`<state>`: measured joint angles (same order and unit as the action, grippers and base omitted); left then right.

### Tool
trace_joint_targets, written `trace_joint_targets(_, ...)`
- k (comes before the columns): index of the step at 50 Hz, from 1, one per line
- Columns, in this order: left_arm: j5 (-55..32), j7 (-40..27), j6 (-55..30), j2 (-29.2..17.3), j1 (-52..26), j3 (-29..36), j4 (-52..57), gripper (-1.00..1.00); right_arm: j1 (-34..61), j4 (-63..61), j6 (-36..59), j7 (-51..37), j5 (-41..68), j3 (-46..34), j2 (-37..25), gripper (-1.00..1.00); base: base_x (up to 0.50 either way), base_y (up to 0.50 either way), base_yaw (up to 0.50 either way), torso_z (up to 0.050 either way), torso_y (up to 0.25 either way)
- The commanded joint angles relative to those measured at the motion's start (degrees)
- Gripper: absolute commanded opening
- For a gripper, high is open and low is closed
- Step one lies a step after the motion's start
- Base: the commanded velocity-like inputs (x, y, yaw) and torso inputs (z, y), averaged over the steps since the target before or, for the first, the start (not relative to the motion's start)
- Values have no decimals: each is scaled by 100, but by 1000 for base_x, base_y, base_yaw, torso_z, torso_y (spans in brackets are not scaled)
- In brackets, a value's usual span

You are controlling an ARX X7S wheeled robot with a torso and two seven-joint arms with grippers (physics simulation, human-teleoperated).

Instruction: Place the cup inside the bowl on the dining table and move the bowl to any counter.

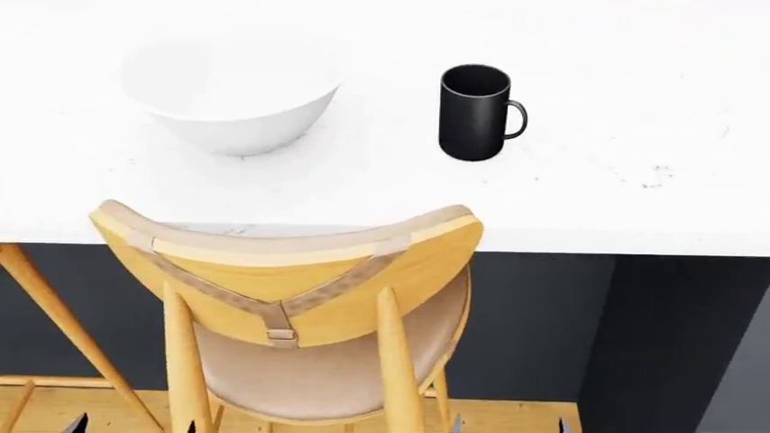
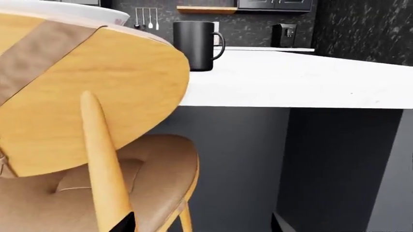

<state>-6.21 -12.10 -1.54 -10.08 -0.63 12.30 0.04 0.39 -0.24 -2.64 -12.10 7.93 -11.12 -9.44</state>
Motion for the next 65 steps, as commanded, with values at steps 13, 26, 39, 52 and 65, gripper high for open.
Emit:
trace_joint_targets(13, -106, -40, 407, -87, 85, -3, 38, 100, -14, -70, -19, -129, 14, -65, -78, 100, 0, 0, 0, 30, 0)
trace_joint_targets(26, -136, -73, 385, -127, 93, 36, 60, 100, 2, -41, -21, -147, 65, -110, -107, 100, 0, 0, 0, 50, 0)
trace_joint_targets(39, -177, -99, 402, -137, 67, 76, 24, 100, 29, -5, -16, -179, 82, -164, -133, 100, 0, 0, 0, 50, 0)
trace_joint_targets(52, -246, -202, 340, -171, 90, 41, 106, 100, 21, -39, -3, -229, 73, -211, -180, 100, 0, 0, 0, 14, 0)
trace_joint_targets(65, -918, -548, -2026, -444, -253, -98, 1910, 100, 222, -1992, 1722, -338, 472, -111, -651, 100, 0, 0, 0, 0, 0)
